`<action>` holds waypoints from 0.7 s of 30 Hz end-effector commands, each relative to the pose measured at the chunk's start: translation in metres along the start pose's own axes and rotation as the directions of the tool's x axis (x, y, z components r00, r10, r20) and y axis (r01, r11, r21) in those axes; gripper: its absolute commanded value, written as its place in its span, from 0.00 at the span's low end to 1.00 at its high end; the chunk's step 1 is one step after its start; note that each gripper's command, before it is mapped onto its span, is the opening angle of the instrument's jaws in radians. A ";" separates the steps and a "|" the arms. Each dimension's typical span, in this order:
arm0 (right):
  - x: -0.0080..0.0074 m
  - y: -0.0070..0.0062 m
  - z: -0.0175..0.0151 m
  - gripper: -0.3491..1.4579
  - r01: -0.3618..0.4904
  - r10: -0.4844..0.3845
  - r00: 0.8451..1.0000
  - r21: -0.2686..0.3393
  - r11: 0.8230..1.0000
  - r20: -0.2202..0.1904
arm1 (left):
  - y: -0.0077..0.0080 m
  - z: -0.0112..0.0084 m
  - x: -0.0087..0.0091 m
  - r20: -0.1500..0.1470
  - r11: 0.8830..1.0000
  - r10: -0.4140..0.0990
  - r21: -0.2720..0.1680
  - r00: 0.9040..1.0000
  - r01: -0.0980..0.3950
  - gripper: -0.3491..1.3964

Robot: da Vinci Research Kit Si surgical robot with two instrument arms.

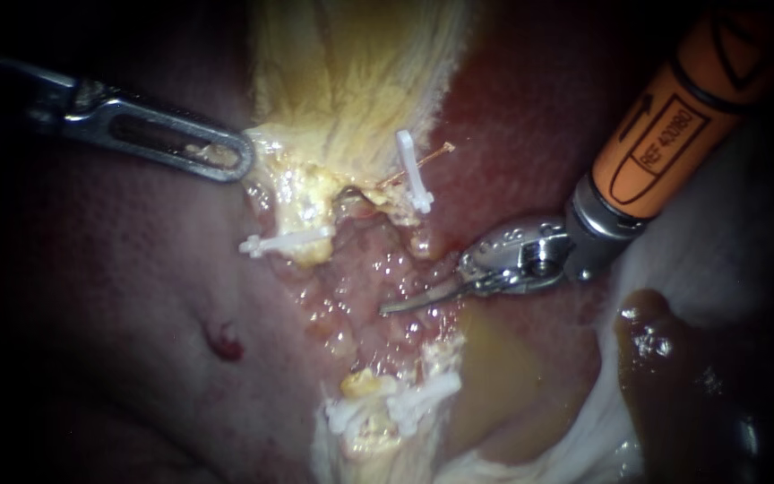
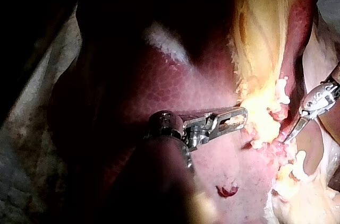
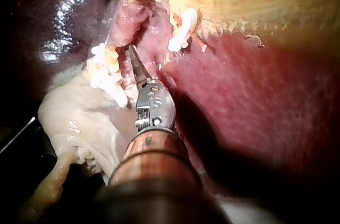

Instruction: Go back from the cut right tube

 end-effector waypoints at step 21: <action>0.0005 -0.0002 0.0007 0.81 -0.031 0.033 0.997 0.024 0.999 -0.073 | 0.0000 -0.0001 0.0001 0.000 1.000 0.001 0.000 1.000 -0.001 0.00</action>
